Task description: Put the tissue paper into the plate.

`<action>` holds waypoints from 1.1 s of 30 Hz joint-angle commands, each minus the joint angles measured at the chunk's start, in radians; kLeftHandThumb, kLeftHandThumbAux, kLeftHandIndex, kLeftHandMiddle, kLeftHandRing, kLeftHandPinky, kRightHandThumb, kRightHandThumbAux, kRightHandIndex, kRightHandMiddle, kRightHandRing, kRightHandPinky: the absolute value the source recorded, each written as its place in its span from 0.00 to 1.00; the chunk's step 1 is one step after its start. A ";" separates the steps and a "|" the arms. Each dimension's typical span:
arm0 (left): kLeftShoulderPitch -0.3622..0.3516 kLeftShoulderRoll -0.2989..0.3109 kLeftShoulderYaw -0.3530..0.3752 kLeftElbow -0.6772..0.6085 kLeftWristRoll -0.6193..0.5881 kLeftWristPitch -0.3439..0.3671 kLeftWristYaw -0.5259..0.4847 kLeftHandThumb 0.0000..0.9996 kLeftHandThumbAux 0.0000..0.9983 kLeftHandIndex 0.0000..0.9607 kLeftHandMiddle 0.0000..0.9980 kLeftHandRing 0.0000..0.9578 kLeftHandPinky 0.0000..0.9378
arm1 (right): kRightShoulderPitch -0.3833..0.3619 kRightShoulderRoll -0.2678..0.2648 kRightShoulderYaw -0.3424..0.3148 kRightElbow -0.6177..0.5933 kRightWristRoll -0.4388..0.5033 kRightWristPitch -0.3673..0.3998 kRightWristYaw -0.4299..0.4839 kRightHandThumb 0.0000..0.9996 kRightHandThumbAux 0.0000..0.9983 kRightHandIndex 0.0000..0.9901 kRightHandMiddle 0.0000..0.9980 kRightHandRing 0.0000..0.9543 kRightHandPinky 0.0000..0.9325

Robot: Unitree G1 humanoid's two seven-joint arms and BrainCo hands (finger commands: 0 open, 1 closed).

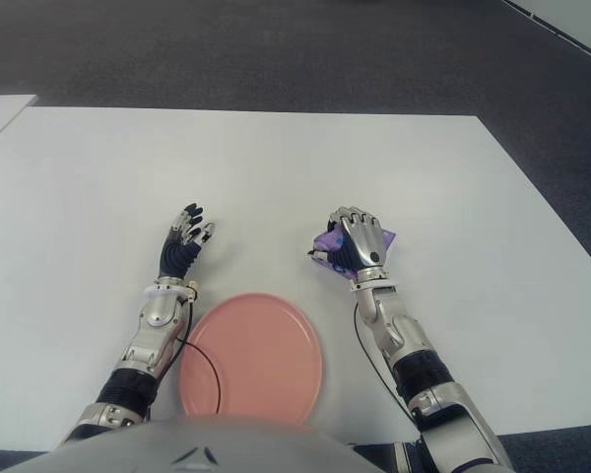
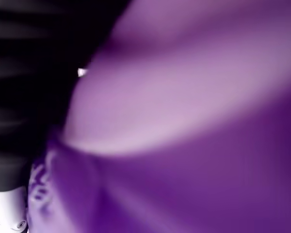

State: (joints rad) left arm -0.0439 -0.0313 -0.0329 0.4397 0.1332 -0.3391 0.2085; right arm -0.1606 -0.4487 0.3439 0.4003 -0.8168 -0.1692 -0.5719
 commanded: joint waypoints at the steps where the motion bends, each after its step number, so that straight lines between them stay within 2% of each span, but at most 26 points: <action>1: 0.026 0.004 0.001 0.005 0.006 0.016 -0.001 0.28 0.60 0.13 0.15 0.14 0.16 | 0.067 0.024 0.034 0.067 0.021 -0.010 0.048 1.00 0.67 0.77 0.50 0.50 0.45; 19: 0.021 0.001 0.015 0.003 -0.001 0.010 -0.005 0.30 0.63 0.13 0.15 0.14 0.16 | 0.095 0.042 0.029 -0.021 0.054 0.051 0.127 1.00 0.67 0.79 0.49 0.50 0.46; 21: 0.021 0.002 0.016 0.004 -0.002 0.009 -0.006 0.29 0.63 0.13 0.15 0.14 0.16 | 0.098 0.043 0.029 -0.027 0.053 0.054 0.130 1.00 0.66 0.79 0.50 0.53 0.46; 33: 0.020 0.006 0.017 0.005 -0.001 0.006 -0.007 0.29 0.63 0.13 0.15 0.14 0.17 | 0.100 0.045 0.028 -0.029 0.049 0.015 0.098 1.00 0.66 0.81 0.49 0.55 0.47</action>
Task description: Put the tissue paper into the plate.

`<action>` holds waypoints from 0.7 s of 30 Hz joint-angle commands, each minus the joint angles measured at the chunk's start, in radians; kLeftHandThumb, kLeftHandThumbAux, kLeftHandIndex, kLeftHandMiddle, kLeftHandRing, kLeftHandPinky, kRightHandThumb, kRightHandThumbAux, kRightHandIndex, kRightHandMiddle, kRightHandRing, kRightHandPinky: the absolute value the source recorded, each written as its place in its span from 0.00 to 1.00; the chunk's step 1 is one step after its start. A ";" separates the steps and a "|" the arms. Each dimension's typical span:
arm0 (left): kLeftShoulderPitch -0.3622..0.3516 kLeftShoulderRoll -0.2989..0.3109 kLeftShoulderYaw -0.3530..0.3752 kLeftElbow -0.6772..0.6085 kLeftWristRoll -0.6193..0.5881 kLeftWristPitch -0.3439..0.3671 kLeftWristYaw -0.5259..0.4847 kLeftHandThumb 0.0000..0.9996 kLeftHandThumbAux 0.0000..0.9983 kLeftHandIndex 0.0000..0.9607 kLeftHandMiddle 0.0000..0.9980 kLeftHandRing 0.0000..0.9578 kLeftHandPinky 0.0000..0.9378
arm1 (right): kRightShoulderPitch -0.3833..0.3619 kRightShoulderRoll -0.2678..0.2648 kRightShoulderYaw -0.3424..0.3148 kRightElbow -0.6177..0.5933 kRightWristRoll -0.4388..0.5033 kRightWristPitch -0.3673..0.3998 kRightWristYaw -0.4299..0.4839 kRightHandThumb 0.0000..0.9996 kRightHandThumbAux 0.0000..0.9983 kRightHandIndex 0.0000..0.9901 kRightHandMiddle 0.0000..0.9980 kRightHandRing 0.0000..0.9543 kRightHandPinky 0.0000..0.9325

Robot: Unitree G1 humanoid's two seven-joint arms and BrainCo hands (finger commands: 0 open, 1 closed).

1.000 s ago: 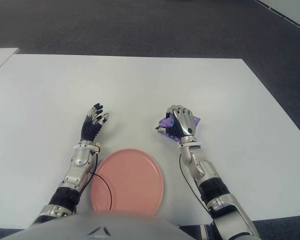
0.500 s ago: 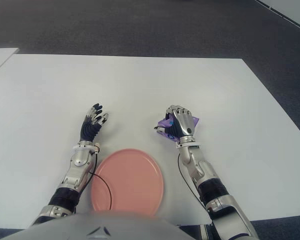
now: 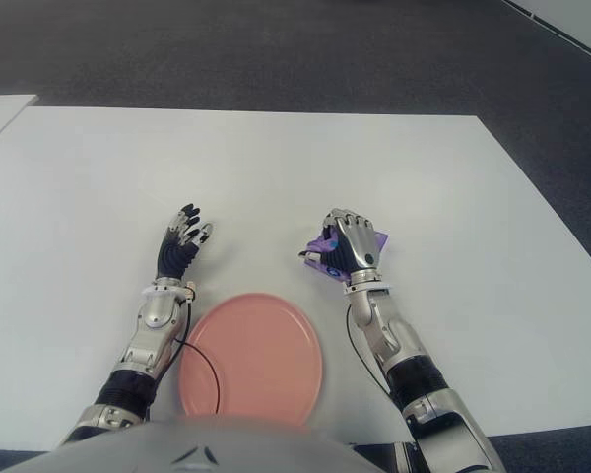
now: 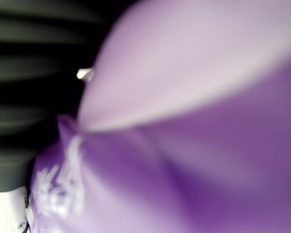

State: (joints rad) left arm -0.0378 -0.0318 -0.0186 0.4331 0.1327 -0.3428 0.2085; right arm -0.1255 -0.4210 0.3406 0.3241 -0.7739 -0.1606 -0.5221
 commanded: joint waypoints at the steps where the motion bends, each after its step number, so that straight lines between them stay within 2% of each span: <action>1: 0.013 0.007 0.003 0.012 0.000 0.009 -0.006 0.29 0.63 0.13 0.15 0.14 0.17 | 0.065 0.018 0.031 0.046 0.006 0.006 0.048 1.00 0.66 0.81 0.49 0.55 0.47; 4: 0.012 0.007 0.004 0.014 0.002 0.009 -0.003 0.29 0.63 0.13 0.15 0.14 0.17 | 0.063 0.021 0.032 0.049 -0.007 0.005 0.024 1.00 0.66 0.81 0.48 0.54 0.47; 5: 0.012 0.007 0.003 0.014 0.003 0.010 -0.002 0.29 0.63 0.13 0.15 0.14 0.16 | 0.062 0.022 0.033 0.050 -0.011 0.004 0.016 1.00 0.65 0.81 0.47 0.53 0.61; 7: 0.012 0.008 0.003 0.015 0.005 0.011 -0.002 0.28 0.63 0.13 0.15 0.14 0.16 | 0.060 0.024 0.033 0.053 -0.014 -0.001 0.002 1.00 0.64 0.81 0.47 0.53 0.74; 9: 0.012 0.008 0.003 0.015 0.005 0.011 -0.002 0.28 0.63 0.14 0.16 0.14 0.15 | 0.058 0.026 0.032 0.059 -0.016 -0.011 -0.014 1.00 0.64 0.82 0.46 0.52 0.82; 11: 0.012 0.008 0.003 0.015 0.005 0.009 -0.002 0.28 0.63 0.13 0.16 0.14 0.15 | 0.056 0.028 0.031 0.064 -0.014 -0.023 -0.027 1.00 0.64 0.82 0.46 0.52 0.85; 18: 0.010 0.008 0.003 0.019 0.006 0.003 -0.002 0.28 0.63 0.13 0.15 0.14 0.16 | 0.046 0.034 0.013 0.059 0.008 -0.041 -0.031 1.00 0.64 0.83 0.46 0.52 0.79; 21: 0.007 0.009 0.004 0.022 0.006 0.004 -0.002 0.28 0.63 0.13 0.15 0.14 0.16 | 0.038 0.034 -0.006 0.036 0.031 -0.036 -0.007 1.00 0.64 0.84 0.46 0.52 0.70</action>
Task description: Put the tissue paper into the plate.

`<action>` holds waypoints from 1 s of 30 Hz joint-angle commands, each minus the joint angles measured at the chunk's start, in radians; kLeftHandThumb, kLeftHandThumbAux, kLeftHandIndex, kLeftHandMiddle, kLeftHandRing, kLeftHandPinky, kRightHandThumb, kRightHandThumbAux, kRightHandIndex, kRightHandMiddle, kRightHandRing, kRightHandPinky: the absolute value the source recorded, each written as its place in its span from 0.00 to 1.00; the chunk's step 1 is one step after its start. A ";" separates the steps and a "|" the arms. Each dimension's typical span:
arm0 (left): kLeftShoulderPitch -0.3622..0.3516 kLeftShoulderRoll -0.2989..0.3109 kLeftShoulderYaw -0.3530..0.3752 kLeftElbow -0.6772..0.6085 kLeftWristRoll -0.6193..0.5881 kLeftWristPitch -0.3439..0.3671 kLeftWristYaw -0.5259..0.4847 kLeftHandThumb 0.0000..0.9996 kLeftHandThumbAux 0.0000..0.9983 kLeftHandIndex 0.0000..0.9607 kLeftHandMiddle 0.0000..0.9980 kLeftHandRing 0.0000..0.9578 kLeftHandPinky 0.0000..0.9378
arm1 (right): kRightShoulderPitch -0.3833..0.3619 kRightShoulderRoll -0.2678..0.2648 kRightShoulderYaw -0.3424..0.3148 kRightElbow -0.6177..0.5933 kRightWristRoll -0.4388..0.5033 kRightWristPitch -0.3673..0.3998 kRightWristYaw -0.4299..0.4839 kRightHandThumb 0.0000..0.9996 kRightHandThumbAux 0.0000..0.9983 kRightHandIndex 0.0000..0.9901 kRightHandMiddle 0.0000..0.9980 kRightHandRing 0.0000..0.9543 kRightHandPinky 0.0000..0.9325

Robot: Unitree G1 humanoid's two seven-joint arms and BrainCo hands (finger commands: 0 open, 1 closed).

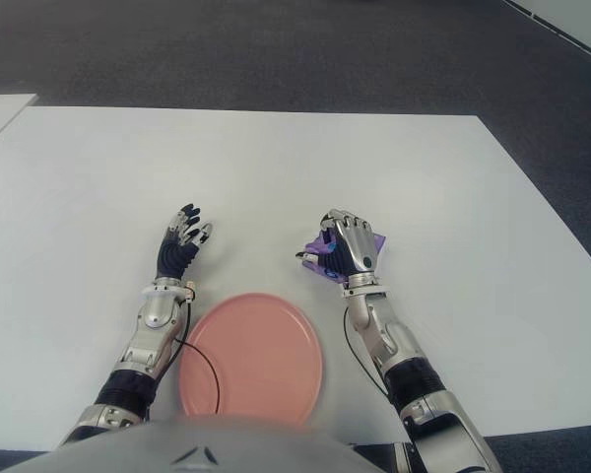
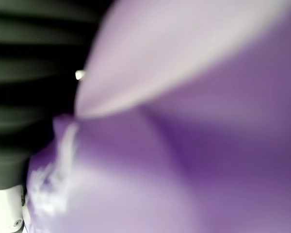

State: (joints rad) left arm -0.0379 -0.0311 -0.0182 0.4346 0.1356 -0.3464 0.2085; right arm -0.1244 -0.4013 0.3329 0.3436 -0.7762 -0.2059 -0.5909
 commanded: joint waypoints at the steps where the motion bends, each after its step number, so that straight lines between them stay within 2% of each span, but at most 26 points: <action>1: 0.006 0.009 0.004 0.024 0.003 0.008 -0.001 0.28 0.63 0.13 0.15 0.14 0.16 | 0.035 0.008 -0.016 -0.021 0.048 0.021 0.087 1.00 0.64 0.84 0.46 0.52 0.67; 5: 0.001 0.009 0.006 0.030 0.001 0.007 -0.001 0.27 0.63 0.13 0.15 0.14 0.15 | 0.035 0.000 -0.067 -0.143 0.091 0.050 0.161 1.00 0.64 0.83 0.47 0.51 0.70; 7: -0.001 0.009 0.008 0.033 0.000 0.006 -0.002 0.27 0.63 0.13 0.15 0.14 0.15 | 0.036 0.004 -0.086 -0.191 0.106 0.058 0.188 1.00 0.64 0.83 0.47 0.51 0.68; 8: -0.002 0.009 0.008 0.034 -0.001 0.006 -0.002 0.27 0.63 0.13 0.15 0.14 0.15 | 0.037 0.006 -0.094 -0.209 0.112 0.059 0.198 1.00 0.65 0.82 0.46 0.51 0.60; 10: -0.004 0.008 0.009 0.037 -0.002 -0.001 0.000 0.28 0.63 0.13 0.15 0.14 0.15 | 0.023 0.017 -0.108 -0.218 0.123 0.026 0.180 1.00 0.66 0.82 0.47 0.51 0.53; 14: -0.006 0.007 0.010 0.045 0.000 -0.017 0.003 0.28 0.63 0.13 0.15 0.14 0.16 | 0.000 0.027 -0.129 -0.237 0.138 -0.016 0.164 1.00 0.66 0.82 0.51 0.56 0.47; 22: -0.010 0.008 0.012 0.063 0.003 -0.030 0.008 0.29 0.63 0.13 0.16 0.15 0.17 | -0.026 0.032 -0.183 -0.295 0.155 -0.048 0.171 1.00 0.66 0.84 0.51 0.57 0.46; 26: -0.012 0.008 0.013 0.065 0.002 -0.025 0.006 0.29 0.63 0.13 0.16 0.15 0.17 | -0.050 0.027 -0.228 -0.431 0.168 -0.015 0.228 1.00 0.66 0.84 0.48 0.54 0.46; 30: -0.013 0.007 0.013 0.063 0.001 -0.021 0.005 0.29 0.63 0.13 0.15 0.14 0.16 | -0.043 0.033 -0.247 -0.494 0.175 -0.007 0.268 1.00 0.66 0.83 0.47 0.53 0.47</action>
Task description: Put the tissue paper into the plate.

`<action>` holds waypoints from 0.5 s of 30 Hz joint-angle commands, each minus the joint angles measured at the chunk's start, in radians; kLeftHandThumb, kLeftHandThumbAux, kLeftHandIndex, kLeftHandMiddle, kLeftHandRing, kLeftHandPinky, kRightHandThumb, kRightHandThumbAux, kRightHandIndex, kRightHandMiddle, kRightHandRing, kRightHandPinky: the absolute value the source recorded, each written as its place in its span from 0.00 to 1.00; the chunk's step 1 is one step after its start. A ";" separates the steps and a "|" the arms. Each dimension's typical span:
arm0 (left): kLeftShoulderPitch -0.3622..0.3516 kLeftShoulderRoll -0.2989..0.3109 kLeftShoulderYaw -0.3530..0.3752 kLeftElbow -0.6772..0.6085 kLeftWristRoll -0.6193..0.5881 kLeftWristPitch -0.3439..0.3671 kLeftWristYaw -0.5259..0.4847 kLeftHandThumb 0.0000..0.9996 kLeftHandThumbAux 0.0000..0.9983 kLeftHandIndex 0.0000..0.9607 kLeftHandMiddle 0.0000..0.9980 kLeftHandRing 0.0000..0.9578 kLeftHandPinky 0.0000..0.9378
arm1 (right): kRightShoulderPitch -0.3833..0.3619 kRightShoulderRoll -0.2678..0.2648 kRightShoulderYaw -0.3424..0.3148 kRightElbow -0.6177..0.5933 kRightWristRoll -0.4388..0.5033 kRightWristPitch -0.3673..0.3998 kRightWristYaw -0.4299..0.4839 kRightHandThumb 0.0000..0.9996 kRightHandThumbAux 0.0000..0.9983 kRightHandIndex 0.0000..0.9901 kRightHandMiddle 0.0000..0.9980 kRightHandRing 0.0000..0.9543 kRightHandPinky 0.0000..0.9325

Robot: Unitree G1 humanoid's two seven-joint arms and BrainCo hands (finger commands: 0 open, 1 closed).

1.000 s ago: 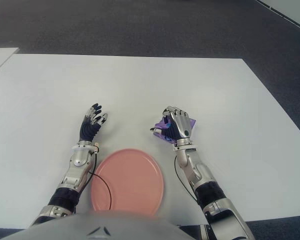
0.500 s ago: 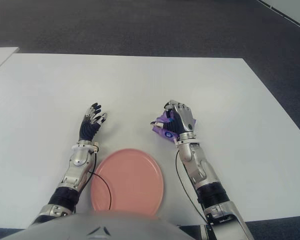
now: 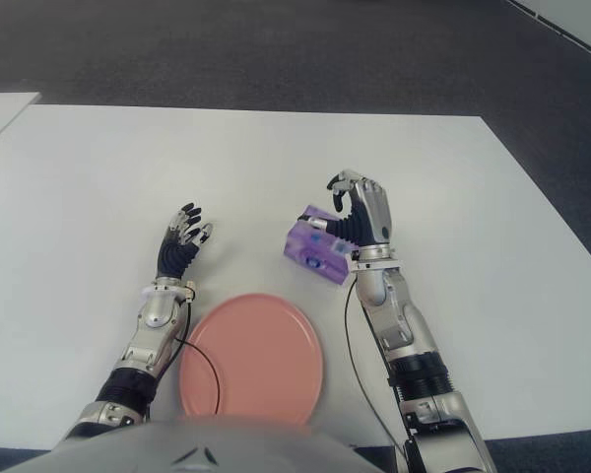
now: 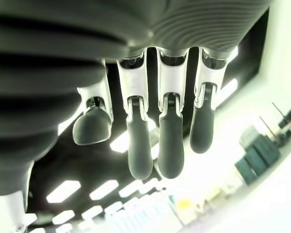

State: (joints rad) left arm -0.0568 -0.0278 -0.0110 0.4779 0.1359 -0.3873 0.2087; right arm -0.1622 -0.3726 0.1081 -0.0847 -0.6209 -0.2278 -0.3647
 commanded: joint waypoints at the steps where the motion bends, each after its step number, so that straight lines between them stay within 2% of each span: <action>1: 0.006 0.004 0.006 0.019 0.001 0.021 0.004 0.28 0.63 0.13 0.15 0.14 0.15 | -0.003 0.007 -0.025 -0.086 0.020 0.017 0.053 1.00 0.65 0.84 0.47 0.53 0.60; 2: 0.007 0.004 0.005 0.018 0.001 0.022 0.004 0.28 0.63 0.12 0.15 0.14 0.15 | -0.002 0.012 -0.026 -0.111 0.019 0.020 0.064 1.00 0.65 0.84 0.47 0.52 0.68; 5: 0.008 0.003 0.004 0.017 0.003 0.022 0.005 0.27 0.63 0.12 0.14 0.13 0.15 | -0.004 0.028 -0.021 -0.170 0.012 0.017 0.081 1.00 0.64 0.84 0.47 0.52 0.79; 10: 0.008 0.002 0.004 0.021 0.003 0.019 0.006 0.27 0.63 0.12 0.14 0.13 0.16 | -0.005 0.041 -0.025 -0.189 0.010 0.009 0.100 1.00 0.63 0.83 0.46 0.52 0.84; 15: 0.006 0.002 0.002 0.031 0.006 0.010 0.008 0.27 0.62 0.12 0.14 0.13 0.15 | -0.009 0.043 -0.029 -0.186 0.105 -0.047 0.150 1.00 0.63 0.84 0.46 0.52 0.84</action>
State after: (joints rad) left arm -0.0591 -0.0283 -0.0115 0.4828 0.1366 -0.3887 0.2087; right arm -0.1750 -0.3355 0.0828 -0.2731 -0.5569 -0.2448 -0.2389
